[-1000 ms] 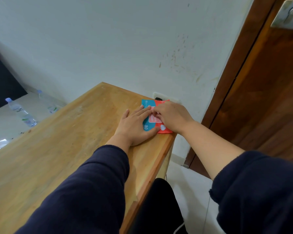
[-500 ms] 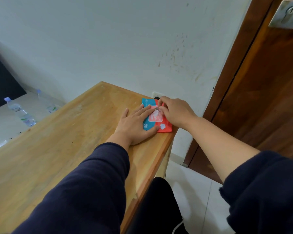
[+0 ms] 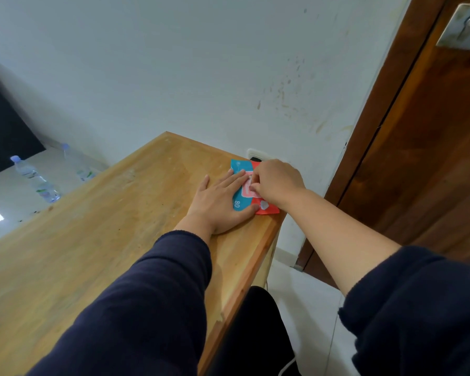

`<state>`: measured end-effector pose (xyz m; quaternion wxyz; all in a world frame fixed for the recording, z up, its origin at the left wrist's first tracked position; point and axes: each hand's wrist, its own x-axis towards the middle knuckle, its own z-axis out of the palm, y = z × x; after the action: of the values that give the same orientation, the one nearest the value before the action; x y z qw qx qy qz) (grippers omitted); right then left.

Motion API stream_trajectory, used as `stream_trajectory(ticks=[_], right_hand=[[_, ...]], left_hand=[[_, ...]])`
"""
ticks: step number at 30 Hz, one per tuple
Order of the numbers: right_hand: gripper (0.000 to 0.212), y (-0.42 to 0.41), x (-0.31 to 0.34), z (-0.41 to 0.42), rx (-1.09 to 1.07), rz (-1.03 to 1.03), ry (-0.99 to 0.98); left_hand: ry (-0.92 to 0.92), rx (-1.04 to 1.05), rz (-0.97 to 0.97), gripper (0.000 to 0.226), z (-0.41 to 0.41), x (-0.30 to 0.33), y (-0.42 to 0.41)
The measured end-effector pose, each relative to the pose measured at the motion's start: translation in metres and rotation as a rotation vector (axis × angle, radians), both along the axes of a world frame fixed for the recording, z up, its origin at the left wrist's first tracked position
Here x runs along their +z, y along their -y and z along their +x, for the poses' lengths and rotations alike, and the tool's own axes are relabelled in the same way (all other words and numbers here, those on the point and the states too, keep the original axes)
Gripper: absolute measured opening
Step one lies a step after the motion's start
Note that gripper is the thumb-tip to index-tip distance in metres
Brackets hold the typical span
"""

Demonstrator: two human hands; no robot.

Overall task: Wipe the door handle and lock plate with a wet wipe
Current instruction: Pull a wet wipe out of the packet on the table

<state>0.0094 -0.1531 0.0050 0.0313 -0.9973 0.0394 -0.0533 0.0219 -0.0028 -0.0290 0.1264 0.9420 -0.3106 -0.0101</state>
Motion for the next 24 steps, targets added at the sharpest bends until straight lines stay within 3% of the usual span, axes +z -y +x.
stream_trajectory(ticks=[7, 13, 19, 24], right_hand=[[0.04, -0.001, -0.006, -0.006, 0.131, -0.096, -0.054], [0.051, 0.003, 0.002, -0.003, 0.067, 0.056, -0.176], [0.024, 0.008, 0.001, -0.01, 0.02, 0.326, -0.049], [0.013, 0.005, -0.002, -0.01, 0.011, 0.217, -0.029]], left_hand=[[0.0, 0.003, -0.005, 0.081, 0.0, 0.0, 0.0], [-0.004, 0.005, 0.002, 0.08, 0.0, 0.001, 0.0], [-0.011, 0.007, 0.015, 0.081, 0.001, 0.0, 0.001], [0.005, 0.005, 0.023, 0.081, -0.001, 0.001, 0.0]])
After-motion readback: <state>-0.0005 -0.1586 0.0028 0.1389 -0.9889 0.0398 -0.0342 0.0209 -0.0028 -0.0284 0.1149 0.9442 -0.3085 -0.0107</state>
